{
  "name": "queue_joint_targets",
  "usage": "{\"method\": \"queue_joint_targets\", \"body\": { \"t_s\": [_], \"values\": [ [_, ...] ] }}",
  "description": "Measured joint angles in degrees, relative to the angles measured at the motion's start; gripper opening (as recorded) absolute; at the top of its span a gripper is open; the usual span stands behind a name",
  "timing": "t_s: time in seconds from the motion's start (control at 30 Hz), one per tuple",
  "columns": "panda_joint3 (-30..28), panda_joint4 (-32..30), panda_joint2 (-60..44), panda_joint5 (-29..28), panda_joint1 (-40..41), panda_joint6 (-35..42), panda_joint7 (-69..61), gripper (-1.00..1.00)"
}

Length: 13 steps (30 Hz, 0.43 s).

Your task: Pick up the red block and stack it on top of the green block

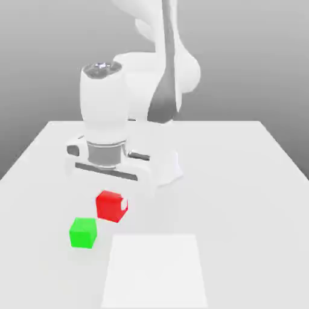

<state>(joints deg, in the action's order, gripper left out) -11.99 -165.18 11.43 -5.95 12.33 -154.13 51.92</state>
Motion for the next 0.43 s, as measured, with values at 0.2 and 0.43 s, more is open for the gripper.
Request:
{"method": "queue_joint_targets", "body": {
  "t_s": [0.2,0.43],
  "values": [
    [-3.70,0.55,-5.66,2.76,1.69,-4.97,-4.58,-1.00],
    [-2.64,0.76,-13.35,8.70,1.16,-12.14,-8.75,1.00]
  ]
}}
